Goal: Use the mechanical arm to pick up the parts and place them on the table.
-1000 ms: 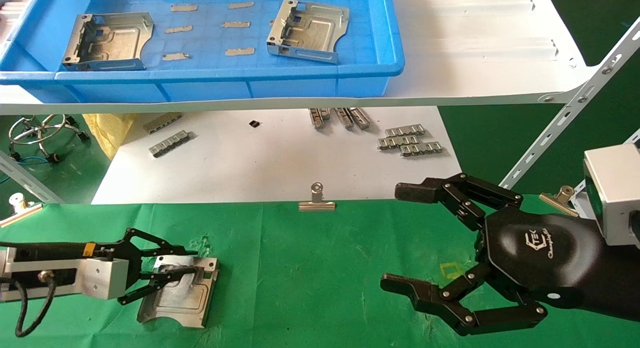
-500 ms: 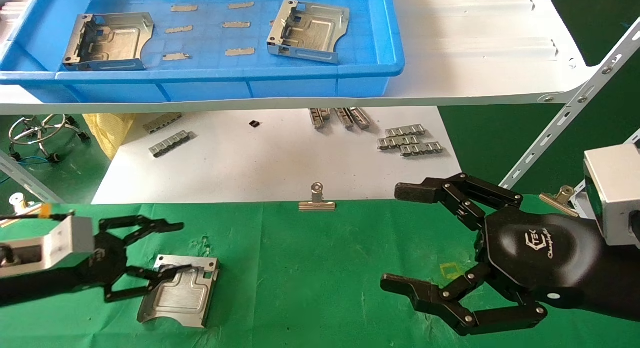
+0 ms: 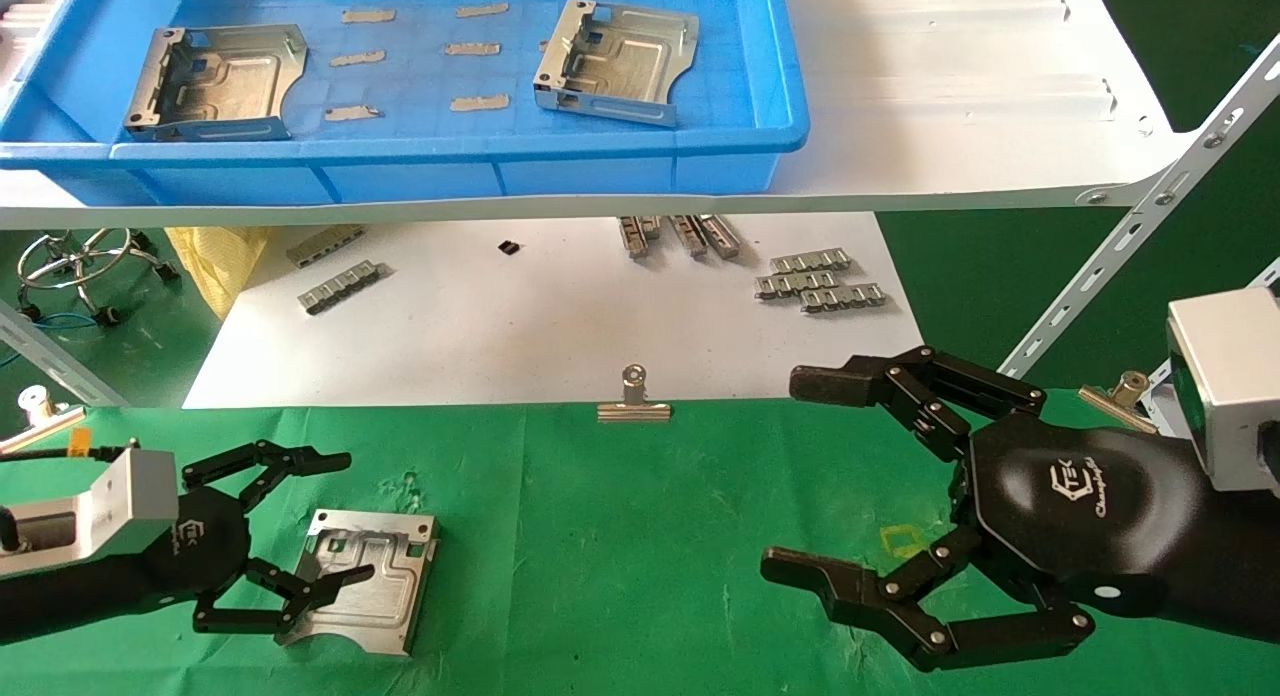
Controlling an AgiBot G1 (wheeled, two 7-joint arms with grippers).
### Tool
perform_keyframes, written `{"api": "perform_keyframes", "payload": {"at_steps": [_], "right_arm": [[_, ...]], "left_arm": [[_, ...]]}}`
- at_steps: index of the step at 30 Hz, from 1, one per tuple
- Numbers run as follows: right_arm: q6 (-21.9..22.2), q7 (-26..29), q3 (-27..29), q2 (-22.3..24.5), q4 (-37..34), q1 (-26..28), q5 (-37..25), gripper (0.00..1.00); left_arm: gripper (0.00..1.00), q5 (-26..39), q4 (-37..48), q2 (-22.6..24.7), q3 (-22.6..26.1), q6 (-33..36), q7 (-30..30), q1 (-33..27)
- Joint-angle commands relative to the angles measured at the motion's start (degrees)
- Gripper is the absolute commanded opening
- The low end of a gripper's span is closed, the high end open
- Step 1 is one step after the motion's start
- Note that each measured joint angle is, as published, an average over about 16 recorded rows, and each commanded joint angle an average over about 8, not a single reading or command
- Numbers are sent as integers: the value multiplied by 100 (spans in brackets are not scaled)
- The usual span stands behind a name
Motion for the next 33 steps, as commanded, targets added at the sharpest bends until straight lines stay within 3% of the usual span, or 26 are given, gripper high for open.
{"api": "perform_keyframes", "payload": {"at_steps": [1,33], "right_arm": [[-1,0,0,0,0,0,0,100],[-1,0,0,0,0,0,0,100]], "left_arm": [[100,24,-5,4,-5,-7,10,-25],[100,-134,-3145,-354,-1628,-314,-2466,899]]}}
